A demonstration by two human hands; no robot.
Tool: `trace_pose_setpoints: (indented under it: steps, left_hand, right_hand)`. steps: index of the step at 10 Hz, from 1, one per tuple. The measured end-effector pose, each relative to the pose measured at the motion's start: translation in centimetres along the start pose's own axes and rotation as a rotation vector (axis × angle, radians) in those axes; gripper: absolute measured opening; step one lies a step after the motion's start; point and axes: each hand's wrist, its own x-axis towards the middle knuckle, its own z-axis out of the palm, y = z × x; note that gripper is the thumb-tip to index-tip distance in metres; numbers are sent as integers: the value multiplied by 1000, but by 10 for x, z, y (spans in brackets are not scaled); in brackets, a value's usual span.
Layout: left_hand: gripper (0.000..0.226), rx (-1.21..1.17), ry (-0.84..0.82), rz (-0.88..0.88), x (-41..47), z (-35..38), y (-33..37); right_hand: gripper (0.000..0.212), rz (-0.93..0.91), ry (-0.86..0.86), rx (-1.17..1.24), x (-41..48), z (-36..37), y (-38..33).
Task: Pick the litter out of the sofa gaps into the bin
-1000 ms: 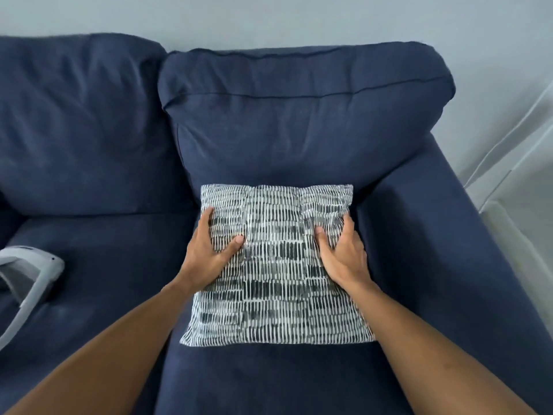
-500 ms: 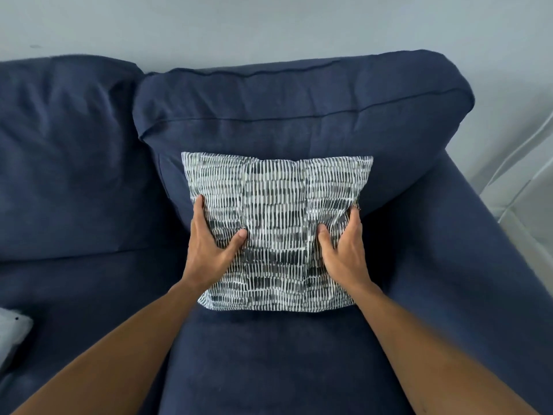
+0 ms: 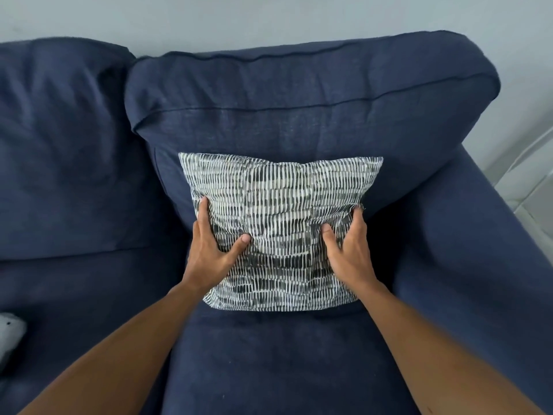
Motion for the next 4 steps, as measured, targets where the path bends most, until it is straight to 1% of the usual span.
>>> trace_pose_setpoints:
  steps: [1, 2, 3, 4]
  left_hand:
    - [113, 22, -19, -9, -4, -9, 5]
    - [109, 79, 3, -25, -8, -22, 17]
    - [98, 183, 65, 9, -7, -41, 35]
    - [88, 287, 71, 84, -6, -61, 55]
  right_hand:
    - [83, 5, 4, -76, -5, -10, -8]
    - [81, -15, 35, -189, -12, -25, -24]
    - [80, -37, 51, -255, -18, -43, -47]
    - [77, -89, 27, -313, -25, -66, -73]
